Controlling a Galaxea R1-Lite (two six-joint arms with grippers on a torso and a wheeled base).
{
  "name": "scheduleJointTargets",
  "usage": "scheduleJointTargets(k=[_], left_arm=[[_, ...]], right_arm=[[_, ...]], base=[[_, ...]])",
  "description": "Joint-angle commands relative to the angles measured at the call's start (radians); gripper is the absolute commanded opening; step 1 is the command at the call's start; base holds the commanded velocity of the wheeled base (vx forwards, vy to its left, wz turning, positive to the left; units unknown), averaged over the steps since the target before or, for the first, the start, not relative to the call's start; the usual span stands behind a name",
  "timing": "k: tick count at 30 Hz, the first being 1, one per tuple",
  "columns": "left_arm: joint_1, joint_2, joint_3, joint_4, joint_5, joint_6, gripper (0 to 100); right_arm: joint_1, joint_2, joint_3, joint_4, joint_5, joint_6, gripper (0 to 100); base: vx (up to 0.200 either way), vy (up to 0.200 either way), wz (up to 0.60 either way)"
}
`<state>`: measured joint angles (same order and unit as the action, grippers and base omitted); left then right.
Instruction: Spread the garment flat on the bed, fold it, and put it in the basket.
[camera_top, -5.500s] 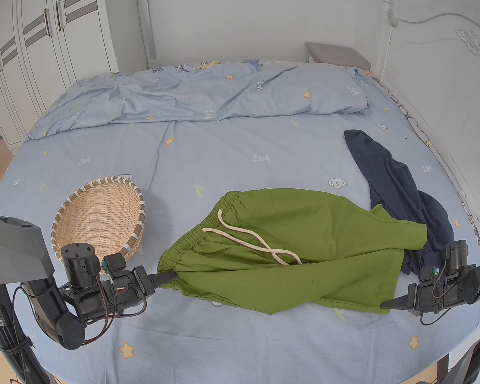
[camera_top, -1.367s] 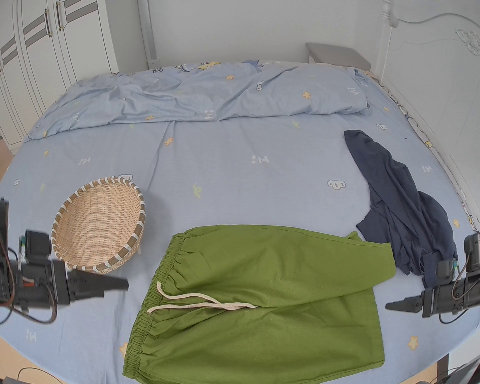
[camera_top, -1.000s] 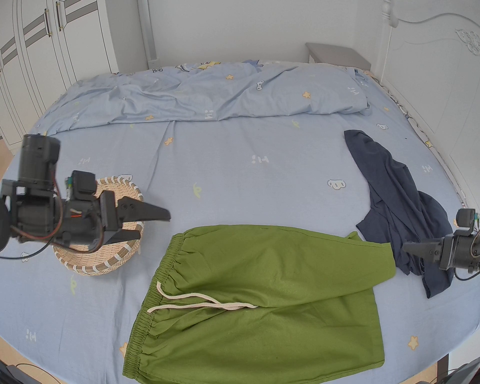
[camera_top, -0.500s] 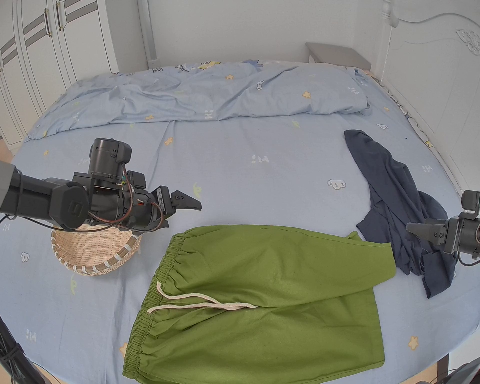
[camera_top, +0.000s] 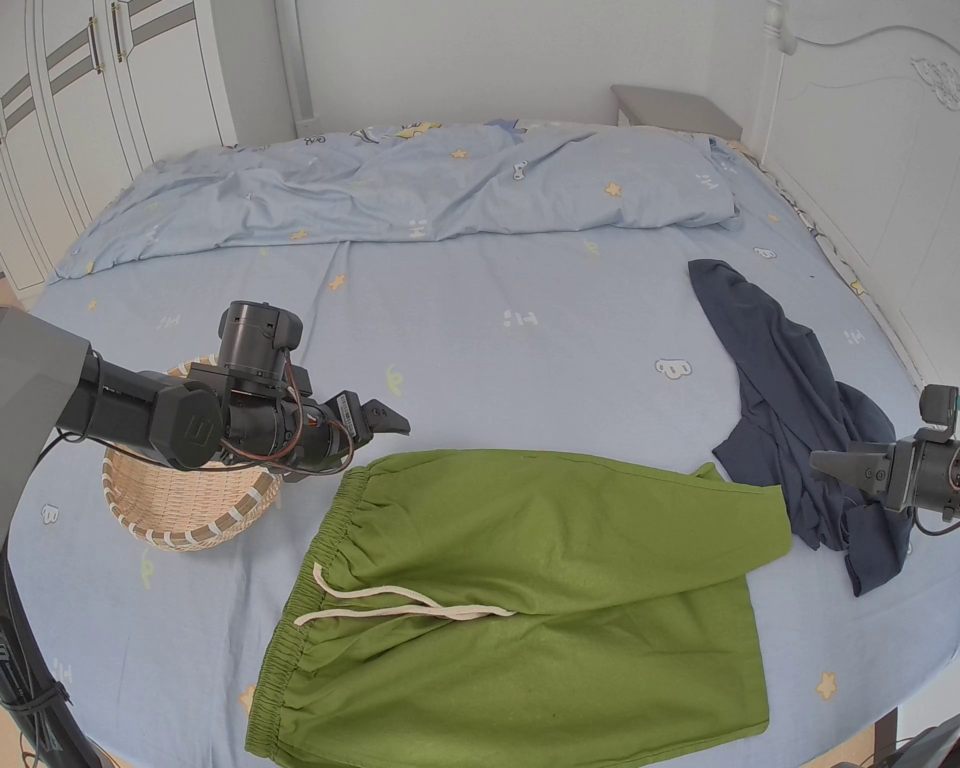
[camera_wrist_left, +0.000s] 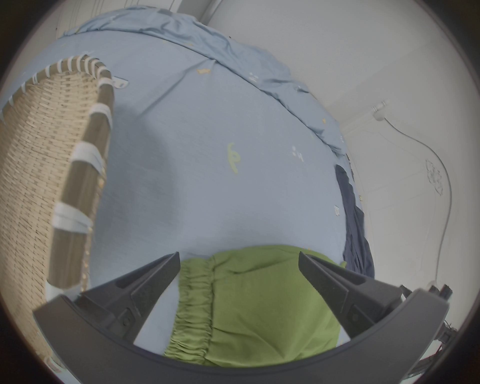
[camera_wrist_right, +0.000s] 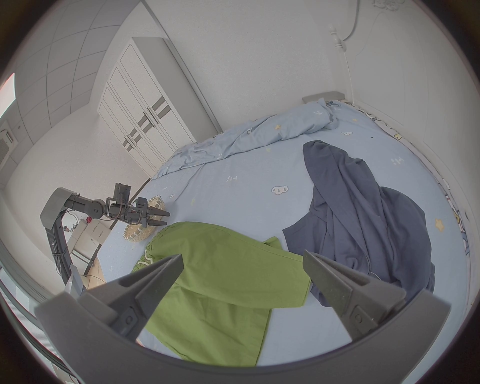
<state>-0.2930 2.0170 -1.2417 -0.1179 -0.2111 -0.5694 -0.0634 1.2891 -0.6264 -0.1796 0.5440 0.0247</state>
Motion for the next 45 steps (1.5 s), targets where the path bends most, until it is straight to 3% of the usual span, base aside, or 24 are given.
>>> scheduleJointTargets(k=[1, 5, 10, 20, 35, 45], left_arm=[[0.008, 0.016, -0.022, 0.000, 0.042, -0.007, 100], [0.008, 0.017, -0.028, 0.000, 0.096, -0.023, 100], [0.011, 0.008, -0.016, 0.006, 0.099, -0.020, 100], [0.110, -0.029, 0.024, 0.009, 0.098, -0.017, 100], [0.057, -0.020, 0.114, 0.001, 0.033, -0.012, 100], [0.034, 0.016, 0.107, -0.011, 0.032, -0.014, 100]], right_arm=[[0.001, 0.002, 0.001, 0.000, 0.001, 0.000, 100], [0.017, 0.002, 0.002, 0.003, 0.001, 0.000, 100], [0.019, 0.012, 0.010, -0.001, 0.001, 0.000, 100], [0.034, 0.018, 0.011, -0.001, 0.001, 0.000, 100], [0.037, 0.030, 0.016, -0.003, 0.001, 0.000, 100], [0.042, 0.029, 0.017, -0.003, -0.001, 0.000, 100]], base=[[0.000, 0.000, 0.00], [0.000, 0.000, 0.00], [0.000, 0.000, 0.00], [0.000, 0.000, 0.00], [0.000, 0.000, 0.00], [0.000, 0.000, 0.00]])
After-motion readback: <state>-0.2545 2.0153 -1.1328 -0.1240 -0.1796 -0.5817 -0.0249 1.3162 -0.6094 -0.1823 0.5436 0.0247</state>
